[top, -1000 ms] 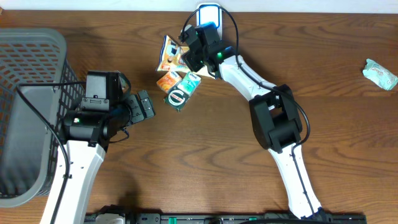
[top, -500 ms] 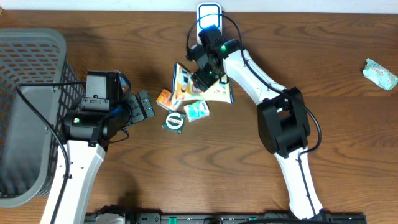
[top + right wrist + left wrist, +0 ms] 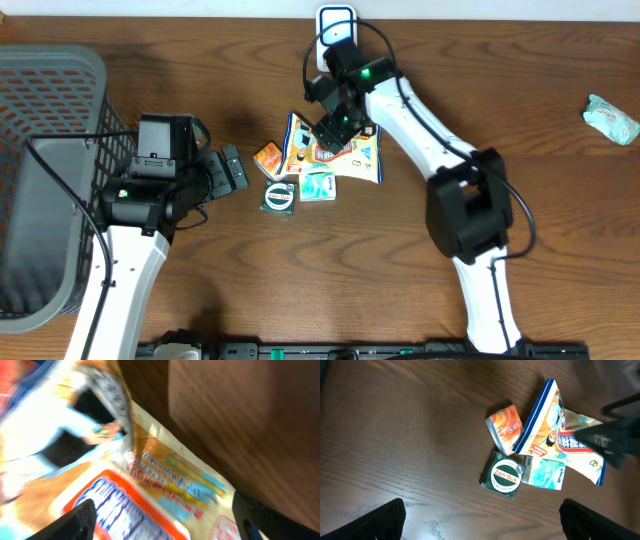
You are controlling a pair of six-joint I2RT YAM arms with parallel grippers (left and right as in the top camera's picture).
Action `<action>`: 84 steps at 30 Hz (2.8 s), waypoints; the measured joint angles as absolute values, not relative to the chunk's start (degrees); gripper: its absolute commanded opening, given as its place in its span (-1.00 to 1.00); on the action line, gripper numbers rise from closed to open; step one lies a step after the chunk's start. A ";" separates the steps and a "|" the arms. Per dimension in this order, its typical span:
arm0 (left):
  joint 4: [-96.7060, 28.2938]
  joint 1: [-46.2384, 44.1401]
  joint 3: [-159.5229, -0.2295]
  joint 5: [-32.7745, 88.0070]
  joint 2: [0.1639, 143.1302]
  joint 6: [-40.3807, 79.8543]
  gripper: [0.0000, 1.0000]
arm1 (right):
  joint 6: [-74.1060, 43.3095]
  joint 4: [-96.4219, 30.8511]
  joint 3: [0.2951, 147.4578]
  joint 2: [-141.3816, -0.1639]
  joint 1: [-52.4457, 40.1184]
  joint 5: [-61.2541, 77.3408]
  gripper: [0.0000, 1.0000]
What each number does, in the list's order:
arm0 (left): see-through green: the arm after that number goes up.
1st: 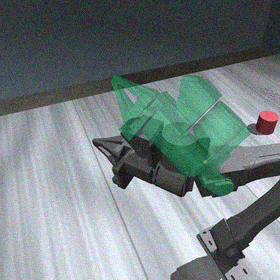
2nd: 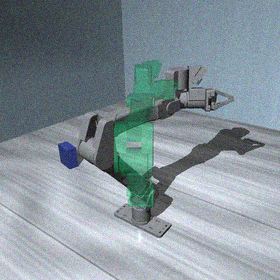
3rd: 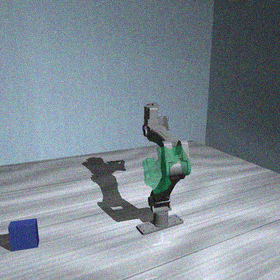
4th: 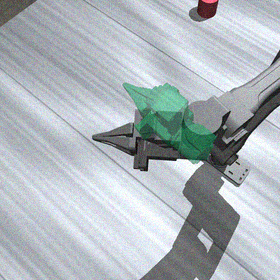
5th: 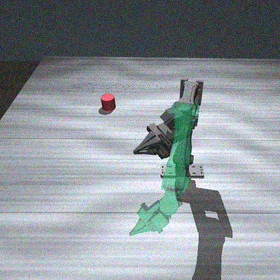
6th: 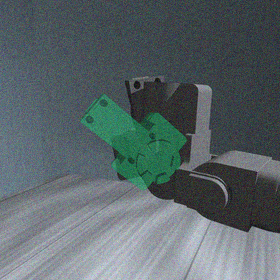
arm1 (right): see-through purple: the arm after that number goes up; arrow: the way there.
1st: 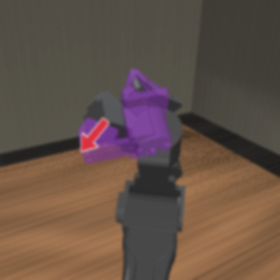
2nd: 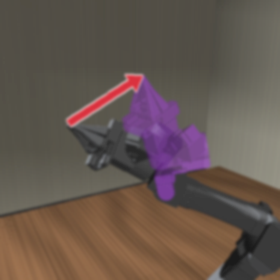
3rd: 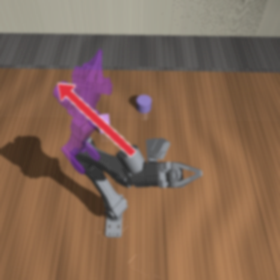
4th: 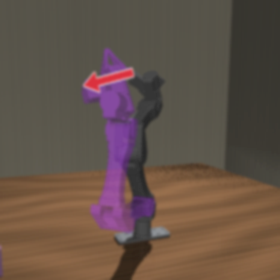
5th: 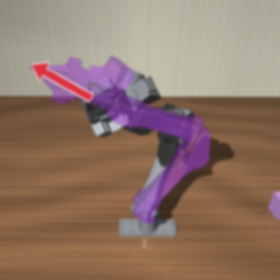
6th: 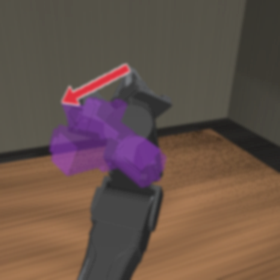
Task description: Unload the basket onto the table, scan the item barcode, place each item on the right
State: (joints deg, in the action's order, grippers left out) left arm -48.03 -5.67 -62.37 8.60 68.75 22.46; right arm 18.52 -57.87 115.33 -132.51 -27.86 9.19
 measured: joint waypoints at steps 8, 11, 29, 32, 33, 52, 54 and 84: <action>-48.03 -5.67 -62.37 8.60 68.75 22.46 0.96 | 29.76 -65.04 115.39 -119.72 -27.88 9.19 0.89; -48.05 -5.67 -62.37 8.60 68.75 22.48 0.95 | 34.89 -68.82 115.48 -118.56 -27.88 9.17 0.91; -48.05 -5.67 -62.37 8.60 68.75 22.46 0.96 | 48.10 -63.29 114.34 -137.23 -28.01 2.57 0.89; -48.05 -5.67 -62.37 8.62 68.75 22.46 0.96 | 48.31 -60.42 114.43 -138.12 -28.05 1.37 0.47; -48.05 -5.67 -62.37 8.62 68.75 22.48 0.95 | 48.14 -60.12 114.69 -138.28 -28.05 1.23 0.26; -48.05 -5.67 -62.37 8.62 68.75 22.46 0.96 | 25.89 -56.88 116.84 -139.09 -28.77 1.63 -0.98; -48.03 -5.67 -62.37 8.60 68.75 22.48 0.96 | 22.70 -53.54 116.57 -138.93 -28.97 2.07 -0.98; -48.05 -5.67 -62.37 8.62 68.75 22.48 0.95 | 2.70 -3.84 115.42 -138.34 -24.16 -6.17 -0.97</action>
State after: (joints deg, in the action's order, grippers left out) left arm -48.05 -5.67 -62.37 8.62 68.75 22.48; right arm 2.70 -3.84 115.42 -138.34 -24.16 -6.17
